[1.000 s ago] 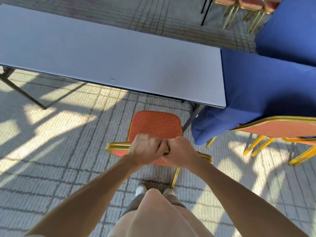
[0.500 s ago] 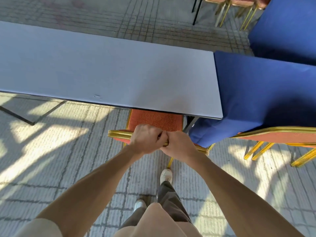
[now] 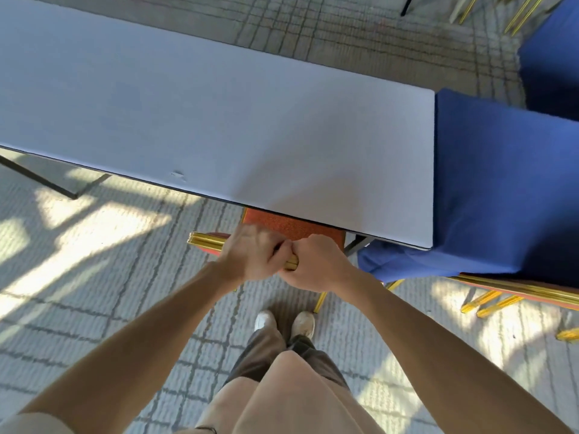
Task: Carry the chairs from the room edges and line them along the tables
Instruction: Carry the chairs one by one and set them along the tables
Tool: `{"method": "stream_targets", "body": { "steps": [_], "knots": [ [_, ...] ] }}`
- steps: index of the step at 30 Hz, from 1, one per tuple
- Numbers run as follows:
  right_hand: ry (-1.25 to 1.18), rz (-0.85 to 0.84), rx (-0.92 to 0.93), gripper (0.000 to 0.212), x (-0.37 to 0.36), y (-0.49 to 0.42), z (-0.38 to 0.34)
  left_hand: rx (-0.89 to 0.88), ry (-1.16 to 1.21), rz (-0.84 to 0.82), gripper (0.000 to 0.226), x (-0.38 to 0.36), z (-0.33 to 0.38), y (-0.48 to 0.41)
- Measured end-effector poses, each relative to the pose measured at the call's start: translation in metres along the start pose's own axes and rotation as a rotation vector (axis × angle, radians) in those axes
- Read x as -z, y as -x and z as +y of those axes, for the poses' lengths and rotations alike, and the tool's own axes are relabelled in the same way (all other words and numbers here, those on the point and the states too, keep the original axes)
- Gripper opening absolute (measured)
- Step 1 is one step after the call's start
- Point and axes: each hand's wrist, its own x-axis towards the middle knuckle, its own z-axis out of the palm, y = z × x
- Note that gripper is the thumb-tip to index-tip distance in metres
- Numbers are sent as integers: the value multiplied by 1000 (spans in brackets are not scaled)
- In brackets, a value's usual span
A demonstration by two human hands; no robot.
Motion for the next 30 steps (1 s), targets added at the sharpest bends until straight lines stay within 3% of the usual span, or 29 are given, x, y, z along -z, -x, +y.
{"method": "stream_targets", "body": {
  "steps": [10,14,18,23,26,30],
  "knots": [
    [-56,217,-199,51,24,-5,-6,-95,12,158,41,8,-6,-30],
    [-66,182,-283,26,21,-8,0,-81,-10,130,47,2,-6,-40],
    [-50,120,-315,25,35,-23,9,39,12,30,47,-1,-12,-63],
    [-88,45,-354,14,28,-40,24,54,5,-73,45,-17,-24,-79],
    [-70,-42,-354,15,16,-46,30,61,15,-102,44,-34,-28,-77],
    [-106,2,-384,27,13,-44,33,27,27,-105,46,-37,-31,-79]
  ]
}}
